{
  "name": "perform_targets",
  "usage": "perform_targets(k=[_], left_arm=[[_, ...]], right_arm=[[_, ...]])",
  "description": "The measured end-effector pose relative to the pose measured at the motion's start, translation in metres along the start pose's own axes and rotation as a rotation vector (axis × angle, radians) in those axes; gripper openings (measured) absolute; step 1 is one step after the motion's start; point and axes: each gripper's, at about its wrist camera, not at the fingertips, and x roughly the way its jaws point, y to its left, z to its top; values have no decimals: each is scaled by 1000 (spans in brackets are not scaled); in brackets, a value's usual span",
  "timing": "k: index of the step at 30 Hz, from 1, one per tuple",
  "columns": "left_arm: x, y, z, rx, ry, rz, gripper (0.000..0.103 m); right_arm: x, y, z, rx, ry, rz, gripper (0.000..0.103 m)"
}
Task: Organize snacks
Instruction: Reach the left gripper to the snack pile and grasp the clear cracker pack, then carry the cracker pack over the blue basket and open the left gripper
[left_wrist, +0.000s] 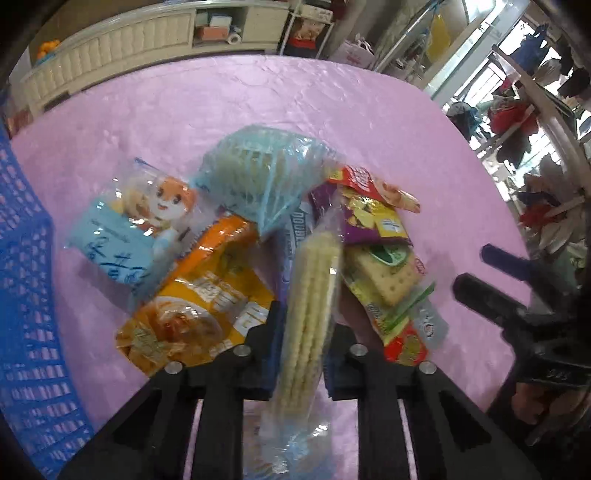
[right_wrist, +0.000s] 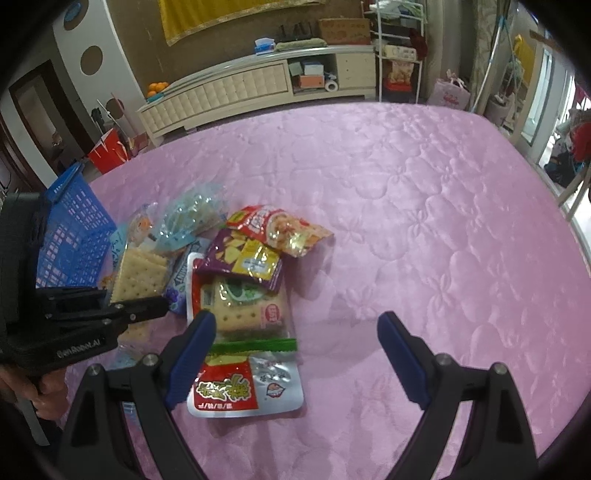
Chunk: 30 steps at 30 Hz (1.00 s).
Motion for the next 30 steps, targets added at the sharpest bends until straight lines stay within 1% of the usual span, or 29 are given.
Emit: perform_targets(k=[2, 4, 6, 8, 11, 14, 17, 19, 21, 22, 24, 26, 28, 29, 30], left_arm=[[-7, -8, -3, 45, -29, 57, 16], [-14, -13, -8, 63, -54, 56, 16], [-27, -18, -9, 71, -93, 84, 16], [-42, -20, -8, 74, -138, 123, 16], [-61, -18, 0, 65, -192, 152, 16], [-75, -8, 9, 24, -231, 195, 16], [-82, 5, 18, 0, -250, 216, 16], [-83, 10, 21, 3, -253, 239, 16], [-82, 12, 27, 2, -256, 261, 16], [-82, 13, 30, 0, -256, 266, 16], [-79, 14, 33, 0, -253, 278, 16], [-74, 13, 32, 8, -248, 299, 16], [-69, 10, 34, 25, -244, 325, 16], [-68, 10, 35, 30, -244, 325, 16], [-67, 10, 36, 30, -240, 322, 16]], right_arm=[[-4, 2, 2, -14, -10, -7, 92], [-7, 6, 6, -36, -18, -4, 92], [-7, 12, 14, -61, -25, -6, 92], [-7, 16, 23, -80, -35, 3, 92], [-2, 27, 39, -114, -45, 30, 92], [7, 41, 54, -164, -42, 61, 92], [23, 59, 66, -234, -18, 105, 92], [34, 70, 70, -276, -11, 108, 92], [46, 78, 76, -303, 3, 112, 92], [55, 83, 80, -313, 23, 136, 92], [67, 90, 83, -335, 48, 158, 92], [75, 96, 84, -357, 64, 170, 92], [88, 100, 85, -372, 82, 157, 91], [92, 101, 86, -374, 87, 158, 83], [97, 102, 85, -374, 96, 158, 68]])
